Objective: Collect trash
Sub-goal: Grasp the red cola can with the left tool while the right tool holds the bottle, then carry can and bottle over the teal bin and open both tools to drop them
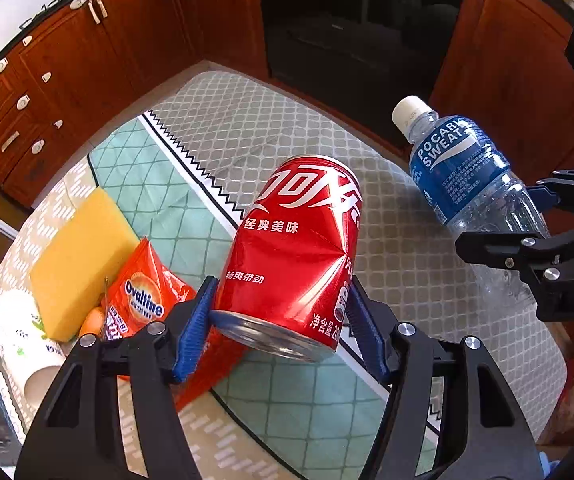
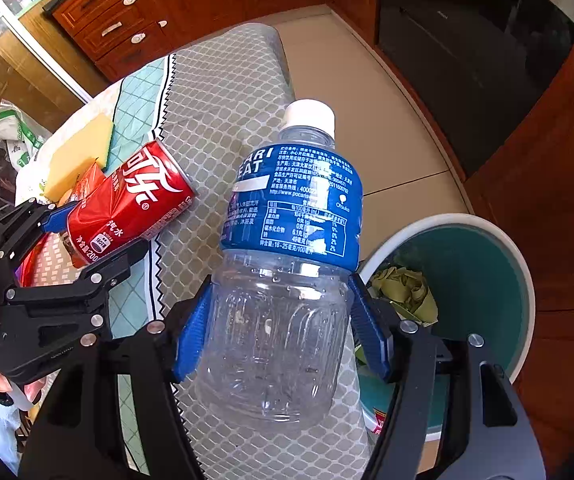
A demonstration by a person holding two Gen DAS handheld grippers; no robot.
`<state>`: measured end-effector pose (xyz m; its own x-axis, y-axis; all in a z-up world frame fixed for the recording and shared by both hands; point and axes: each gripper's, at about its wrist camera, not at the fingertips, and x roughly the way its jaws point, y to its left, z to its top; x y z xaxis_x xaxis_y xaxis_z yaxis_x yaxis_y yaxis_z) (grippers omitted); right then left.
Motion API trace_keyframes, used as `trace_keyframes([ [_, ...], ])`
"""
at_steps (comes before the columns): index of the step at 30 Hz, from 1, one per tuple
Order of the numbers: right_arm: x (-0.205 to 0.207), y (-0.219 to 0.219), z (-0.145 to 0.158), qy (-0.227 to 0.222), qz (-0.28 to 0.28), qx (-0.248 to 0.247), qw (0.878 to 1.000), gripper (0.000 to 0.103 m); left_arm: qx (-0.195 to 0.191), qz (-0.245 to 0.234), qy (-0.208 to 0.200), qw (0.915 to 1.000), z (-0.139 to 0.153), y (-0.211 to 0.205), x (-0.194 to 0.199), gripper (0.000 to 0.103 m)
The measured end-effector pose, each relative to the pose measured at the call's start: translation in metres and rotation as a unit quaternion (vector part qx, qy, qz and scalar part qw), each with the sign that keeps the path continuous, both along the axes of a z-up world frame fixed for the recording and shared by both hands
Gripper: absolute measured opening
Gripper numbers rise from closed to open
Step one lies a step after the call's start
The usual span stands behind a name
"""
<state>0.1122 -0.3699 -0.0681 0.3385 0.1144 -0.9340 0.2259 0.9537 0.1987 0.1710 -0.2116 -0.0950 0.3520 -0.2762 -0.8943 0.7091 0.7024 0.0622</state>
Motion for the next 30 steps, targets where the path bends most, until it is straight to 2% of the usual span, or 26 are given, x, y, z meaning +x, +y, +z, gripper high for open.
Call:
trace_keyframes([
  [6, -0.036, -0.015, 0.012, -0.022, -0.015, 0.013, 1.0, 0.062, -0.004, 0.007, -0.019, 0.9998, 0.024, 0.002, -0.035, 0.063],
  [13, -0.092, -0.056, 0.017, -0.039, -0.056, 0.021, 0.997, 0.062, -0.022, -0.004, -0.01, 0.9997, 0.046, -0.02, -0.082, 0.062],
  [17, -0.122, -0.088, 0.012, -0.039, -0.087, 0.021, 0.995, 0.062, -0.024, -0.035, -0.007, 0.9991, 0.048, -0.051, -0.108, 0.062],
  [23, -0.155, -0.134, -0.002, -0.034, -0.142, 0.038, 0.989, 0.062, -0.018, -0.076, 0.009, 0.9969, 0.036, -0.106, -0.125, 0.062],
  [30, -0.162, -0.156, -0.007, -0.028, -0.151, 0.038, 0.987, 0.062, -0.023, -0.119, 0.024, 0.9923, 0.027, -0.168, -0.139, 0.061],
])
